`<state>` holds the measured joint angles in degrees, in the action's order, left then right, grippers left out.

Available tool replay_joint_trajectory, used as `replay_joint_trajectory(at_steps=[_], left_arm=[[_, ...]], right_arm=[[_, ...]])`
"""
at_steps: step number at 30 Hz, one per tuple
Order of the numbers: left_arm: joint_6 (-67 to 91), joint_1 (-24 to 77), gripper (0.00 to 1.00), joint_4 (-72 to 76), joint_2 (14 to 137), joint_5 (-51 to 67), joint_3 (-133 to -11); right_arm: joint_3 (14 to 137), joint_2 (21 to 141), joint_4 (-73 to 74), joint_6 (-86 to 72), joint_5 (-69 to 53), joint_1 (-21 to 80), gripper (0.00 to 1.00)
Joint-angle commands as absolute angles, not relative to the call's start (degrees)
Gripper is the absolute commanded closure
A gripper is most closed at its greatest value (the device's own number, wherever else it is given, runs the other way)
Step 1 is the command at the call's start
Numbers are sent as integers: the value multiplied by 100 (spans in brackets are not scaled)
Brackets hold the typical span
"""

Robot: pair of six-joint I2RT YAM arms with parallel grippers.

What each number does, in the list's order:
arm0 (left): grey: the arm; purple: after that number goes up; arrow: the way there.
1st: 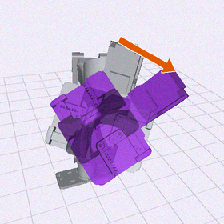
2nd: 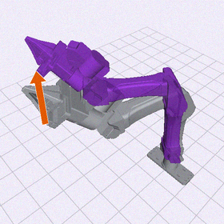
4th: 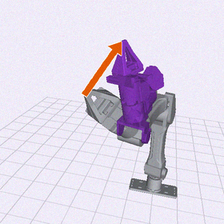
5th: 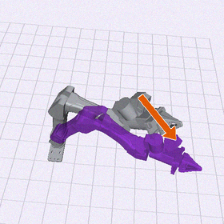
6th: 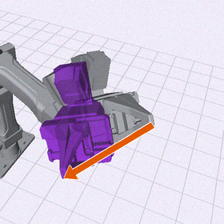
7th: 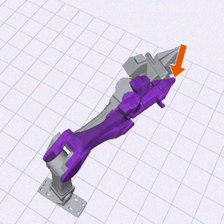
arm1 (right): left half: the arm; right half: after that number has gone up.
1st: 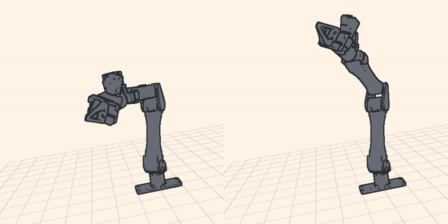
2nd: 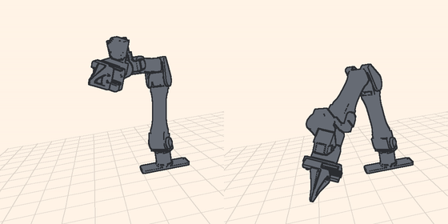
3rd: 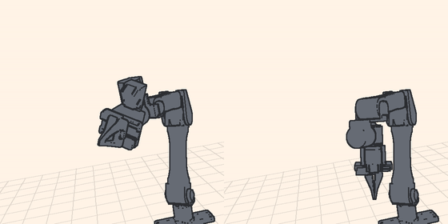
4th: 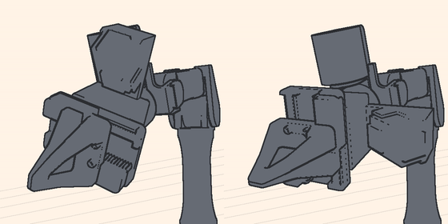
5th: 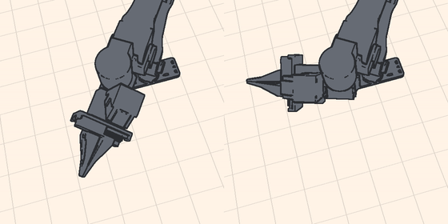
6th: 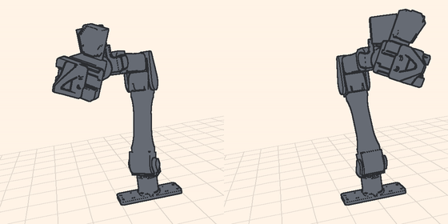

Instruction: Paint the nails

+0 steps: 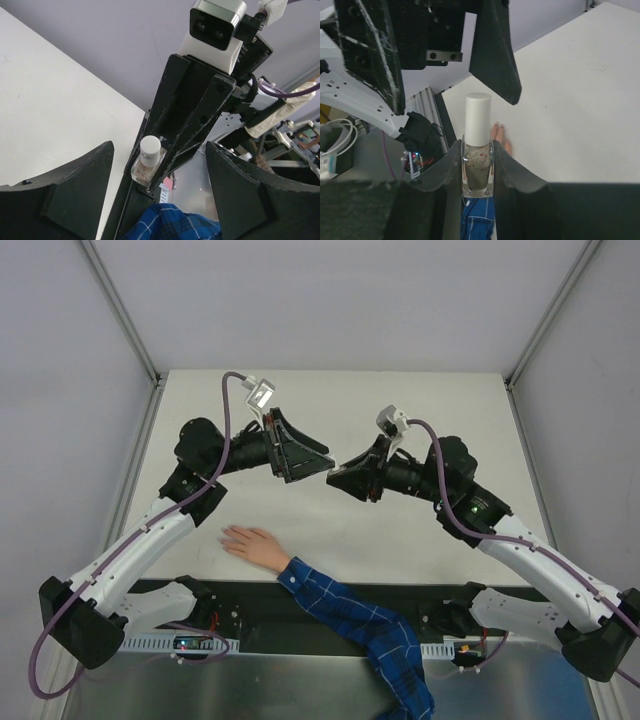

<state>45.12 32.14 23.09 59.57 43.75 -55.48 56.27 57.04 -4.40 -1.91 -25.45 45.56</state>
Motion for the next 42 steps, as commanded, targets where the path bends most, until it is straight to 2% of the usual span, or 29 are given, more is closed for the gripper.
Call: replay_joint_trajectory(at_steps=[1, 4, 12, 20, 21, 22, 23, 24, 25, 26, 28, 29, 31, 33, 38, 39, 41, 42], left_arm=[[4843, 3155, 28, 3199, 6073, 4948, -5651], [4887, 3173, 29, 3243, 6178, 5115, -5660], [4860, 3208, 42, 3068, 6372, 5238, -5678], [4255, 3243, 83, 2251, 6188, 4378, -5941], [4184, 3269, 88, 2154, 6188, 4299, -6028], [4123, 3296, 99, 1953, 6187, 4124, -6090], [3974, 3435, 100, 1795, 6187, 3922, -6143], [3842, 3541, 100, 1584, 6187, 3642, -6265], [3649, 3751, 100, 886, 6118, 3247, -6345], [3160, 4310, 100, 514, 6091, 1668, -6450], [2997, 4893, 100, 28, 6108, 43, -6635], [3310, 5009, 100, -278, 6161, -574, -6662], [3655, 5010, 100, -509, 6371, -729, -6837], [3797, 5010, 100, -615, 6495, -512, -7013], [3657, 4896, 100, -607, 6548, 244, -7189], [3656, 4817, 88, -554, 6504, 672, -7189], [3621, 4501, 74, -405, 6364, 1193, -7111], [3621, 4387, 62, -187, 6302, 1517, -6971]], right_arm=[[5484, 5563, -1379, -755, -3312, 4439, 100], [5537, 5660, -1450, -826, -3462, 4377, 100], [5572, 5774, -1749, -1019, -3524, 4263, 100], [5739, 5862, -1197, -502, -2946, 4437, 100], [5783, 5854, -926, -344, -2744, 4534, 100], [5809, 5819, -801, -82, -2116, 4640, 100], [5836, 5792, -678, 121, -1622, 4954, 100], [6019, 5792, -285, 306, -947, 5192, 100], [6125, 5818, -107, 525, 895, 5508, 100], [6265, 5905, -27, 1084, 1967, 6250, 100], [6652, 6344, 106, 1510, 4301, 6835, 100], [6732, 6502, 27, 1886, 4750, 7160, 100], [6855, 6828, -351, 2205, 5192, 7321, 100], [6899, 6864, -369, 2294, 5002, 7321, 100], [6601, 6522, -396, 2259, 3114, 7059, 100], [6566, 6469, -239, 2102, 2833, 6979, 100], [6452, 6285, -37, 1961, 1806, 6681, 100], [6425, 6232, -26, 1777, 1236, 6584, 100]])
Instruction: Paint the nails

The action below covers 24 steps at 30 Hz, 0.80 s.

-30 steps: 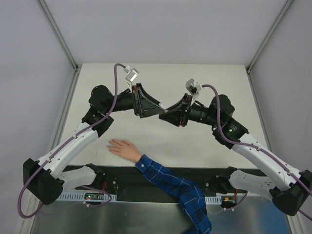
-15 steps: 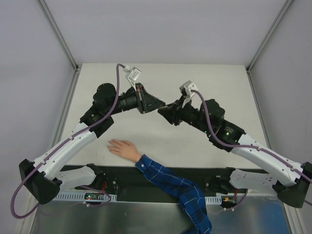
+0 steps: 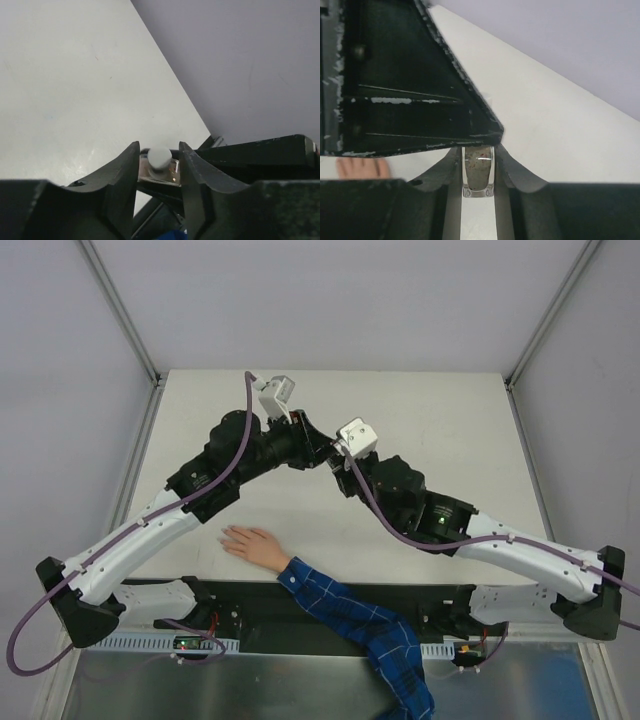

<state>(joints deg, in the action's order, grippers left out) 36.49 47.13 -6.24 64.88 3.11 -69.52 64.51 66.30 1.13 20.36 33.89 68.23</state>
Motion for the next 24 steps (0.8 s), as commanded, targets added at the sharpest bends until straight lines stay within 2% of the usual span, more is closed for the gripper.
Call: replay_joint_trajectory(at_steps=[1, 3, 4, 8, 9, 12, 15, 24], left_arm=[[3699, 4107, 53, -71, 6163, 2034, -6891], [3840, 3816, 40, 384, 6013, 2739, -6516], [4067, 3649, 29, 1039, 5890, 3430, -6374], [4552, 3174, 13, 2371, 5766, 4532, -5854], [4605, 3147, 12, 2477, 5835, 4709, -5845], [4728, 3146, 11, 2759, 6011, 5123, -5880], [4886, 3146, 13, 3137, 6125, 5238, -5854], [5221, 3146, 19, 3604, 6442, 5546, -5950]], right_arm=[[6355, 6101, -26, 1697, 917, 6383, 100], [6171, 5960, 105, 1434, -265, 6075, 100], [6100, 5820, 88, 1119, -620, 5734, 100], [5985, 5774, 26, 476, -2544, 4871, 100], [6011, 5801, 26, 344, -3288, 4739, 100], [5898, 5827, -666, -235, -4399, 4360, 100], [5783, 5871, -1247, -702, -4990, 4140, 100], [5704, 6073, -1907, -1160, -5028, 3999, 100]])
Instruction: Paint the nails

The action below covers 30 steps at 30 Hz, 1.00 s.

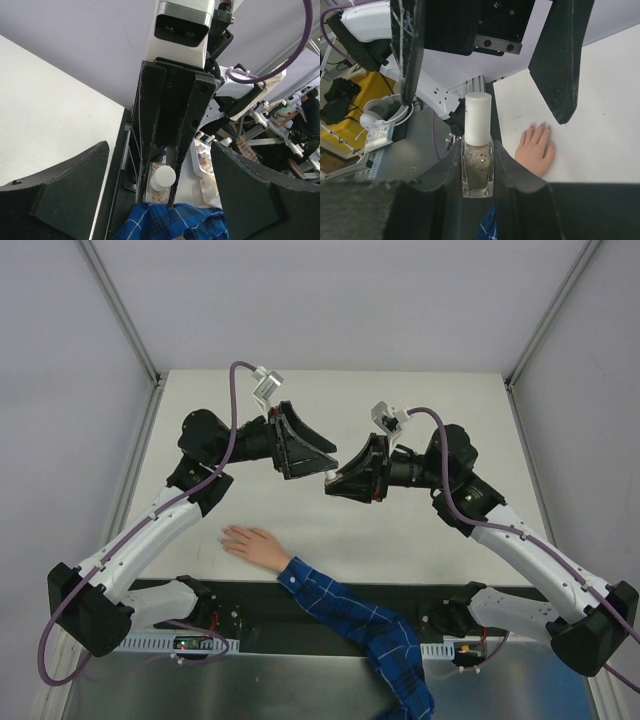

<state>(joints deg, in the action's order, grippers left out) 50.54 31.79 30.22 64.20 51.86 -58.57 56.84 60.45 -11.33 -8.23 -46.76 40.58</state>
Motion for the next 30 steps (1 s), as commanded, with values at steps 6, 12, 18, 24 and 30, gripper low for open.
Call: replay_joint_trajectory(at_steps=[6, 12, 18, 24, 30], left_arm=[[5002, 3146, 39, 3349, 6434, 5581, -5968], [4405, 3146, 57, 2208, 6434, 5353, -6222], [4254, 3155, 92, 1697, 6398, 4967, -6398], [3641, 3794, 100, -370, 6302, 2415, -6960], [4095, 4623, 100, -1116, 6662, -88, -7505]], right_arm=[[5722, 6135, -2013, -1187, -4799, 3946, 100], [5713, 6100, -2021, -1178, -4615, 3894, 100], [5748, 5977, -1697, -819, -4002, 3972, 100], [6564, 5993, 509, 1315, 2015, 6240, 100], [7031, 6803, 220, 2171, 4493, 7312, 100]])
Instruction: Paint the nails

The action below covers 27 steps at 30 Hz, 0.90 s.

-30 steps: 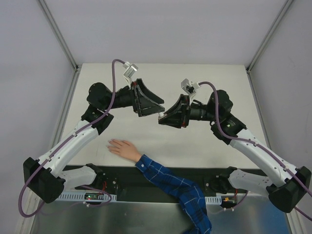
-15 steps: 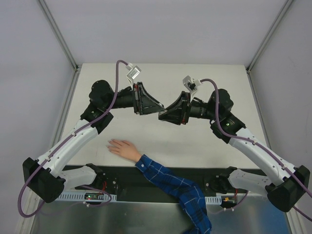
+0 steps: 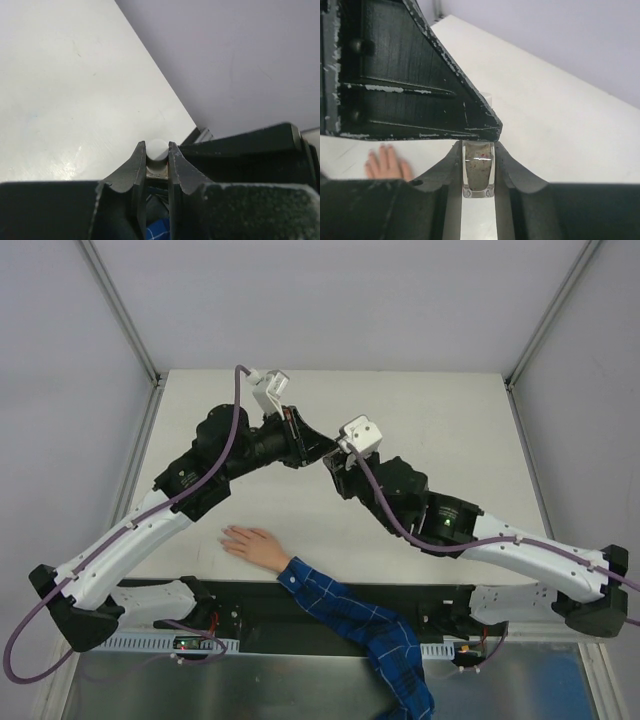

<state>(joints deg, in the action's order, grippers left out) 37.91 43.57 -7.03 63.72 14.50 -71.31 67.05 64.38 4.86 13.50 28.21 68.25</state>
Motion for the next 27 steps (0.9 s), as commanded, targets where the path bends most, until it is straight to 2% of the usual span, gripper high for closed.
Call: replay_joint_trajectory(at_steps=[1, 6, 7, 8, 9, 11, 14, 16, 17, 19, 22, 27], left_arm=[[4113, 4614, 100, -1168, 6688, -79, -7541], [4078, 4605, 98, -1160, 6557, 61, -7541], [4052, 4588, 88, -1143, 6513, 149, -7524], [4034, 4544, 58, -1090, 6382, 271, -7463], [4025, 4509, 41, -1046, 6311, 333, -7401], [3964, 4369, 13, -714, 6040, 657, -7138], [3998, 3912, 6, -221, 5662, 1650, -6646], [4244, 3482, 6, 612, 5502, 2616, -6147], [4480, 3341, 6, 989, 5415, 2898, -5978], [4745, 3095, 9, 2070, 5370, 3750, -5557], [5018, 3041, 16, 2740, 5510, 4479, -5476], [5054, 3041, 18, 2944, 5853, 4956, -5581]], right_arm=[[7014, 6794, 194, 2180, 4361, 7313, 100], [6557, 6338, -130, 2101, 2473, 7068, 100], [6470, 6285, -88, 2040, 2200, 6988, 100], [6434, 6232, -53, 1874, 1701, 6909, 100], [6416, 6162, -27, 1802, 1400, 6708, 100], [6364, 6091, 237, 1557, 699, 6522, 100], [6162, 5898, 246, 1275, -477, 6118, 100], [6048, 5758, 62, 898, -1157, 5714, 100], [5960, 5731, 27, 766, -1891, 5400, 100], [5924, 5730, -307, 353, -2589, 5152, 100], [5845, 5739, -728, -59, -3540, 4826, 100], [5555, 5730, -1711, -816, -4297, 4369, 100]])
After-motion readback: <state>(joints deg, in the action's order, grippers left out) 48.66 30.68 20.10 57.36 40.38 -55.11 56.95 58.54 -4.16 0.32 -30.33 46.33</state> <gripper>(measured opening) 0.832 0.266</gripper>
